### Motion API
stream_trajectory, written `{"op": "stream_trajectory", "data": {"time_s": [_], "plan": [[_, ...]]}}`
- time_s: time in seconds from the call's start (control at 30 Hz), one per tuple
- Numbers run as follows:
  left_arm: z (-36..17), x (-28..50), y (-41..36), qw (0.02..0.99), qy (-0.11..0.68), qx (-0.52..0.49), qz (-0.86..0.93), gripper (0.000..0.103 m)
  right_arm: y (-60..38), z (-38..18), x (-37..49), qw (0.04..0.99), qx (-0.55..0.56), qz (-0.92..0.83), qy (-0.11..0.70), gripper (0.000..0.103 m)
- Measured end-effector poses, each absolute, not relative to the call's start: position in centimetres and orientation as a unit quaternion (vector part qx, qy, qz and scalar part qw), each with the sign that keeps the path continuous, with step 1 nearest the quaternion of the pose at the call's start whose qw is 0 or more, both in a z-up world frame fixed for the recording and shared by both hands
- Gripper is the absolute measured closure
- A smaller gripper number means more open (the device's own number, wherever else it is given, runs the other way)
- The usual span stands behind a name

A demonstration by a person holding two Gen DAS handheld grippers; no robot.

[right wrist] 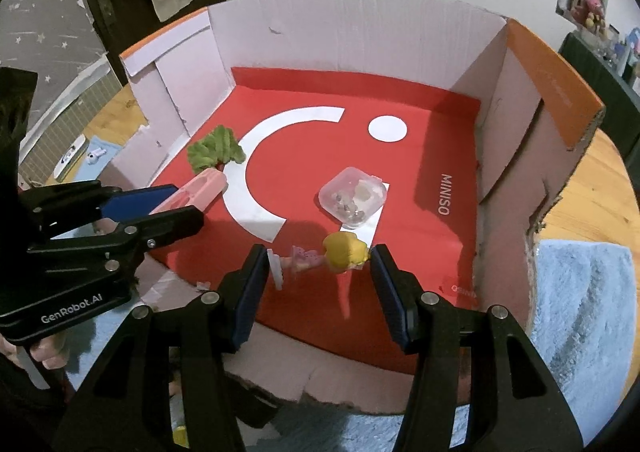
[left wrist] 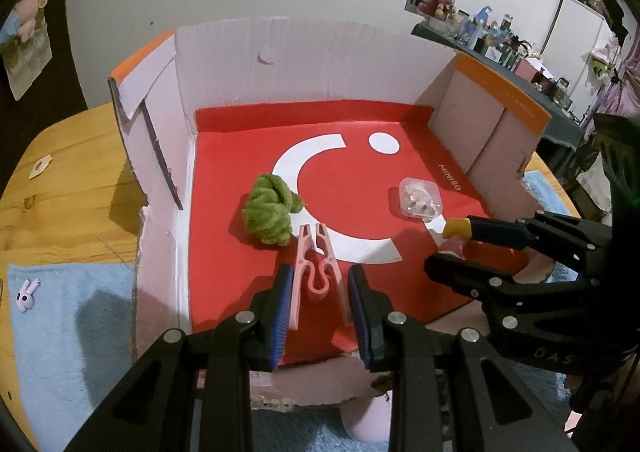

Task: Organize objects
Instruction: 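Carry the pink clothespin and blonde figurine into the cardboard box with both tools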

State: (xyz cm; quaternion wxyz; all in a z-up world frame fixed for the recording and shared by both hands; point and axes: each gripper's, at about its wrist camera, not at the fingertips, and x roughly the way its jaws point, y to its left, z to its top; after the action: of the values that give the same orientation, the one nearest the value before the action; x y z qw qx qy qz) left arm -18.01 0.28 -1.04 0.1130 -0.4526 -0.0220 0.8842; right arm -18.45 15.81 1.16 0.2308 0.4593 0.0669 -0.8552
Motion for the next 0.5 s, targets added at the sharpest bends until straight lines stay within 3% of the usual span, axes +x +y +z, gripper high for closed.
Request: {"op": "stream_trajectory", "data": {"time_s": [0.5], "plan": [[-1.9,-19.2,0.2,0.100,-0.015,-0.456,0.884,0.074,15.8,0.6,-19.5,0.226,0.459,-0.857,0.063,0.052]]}}
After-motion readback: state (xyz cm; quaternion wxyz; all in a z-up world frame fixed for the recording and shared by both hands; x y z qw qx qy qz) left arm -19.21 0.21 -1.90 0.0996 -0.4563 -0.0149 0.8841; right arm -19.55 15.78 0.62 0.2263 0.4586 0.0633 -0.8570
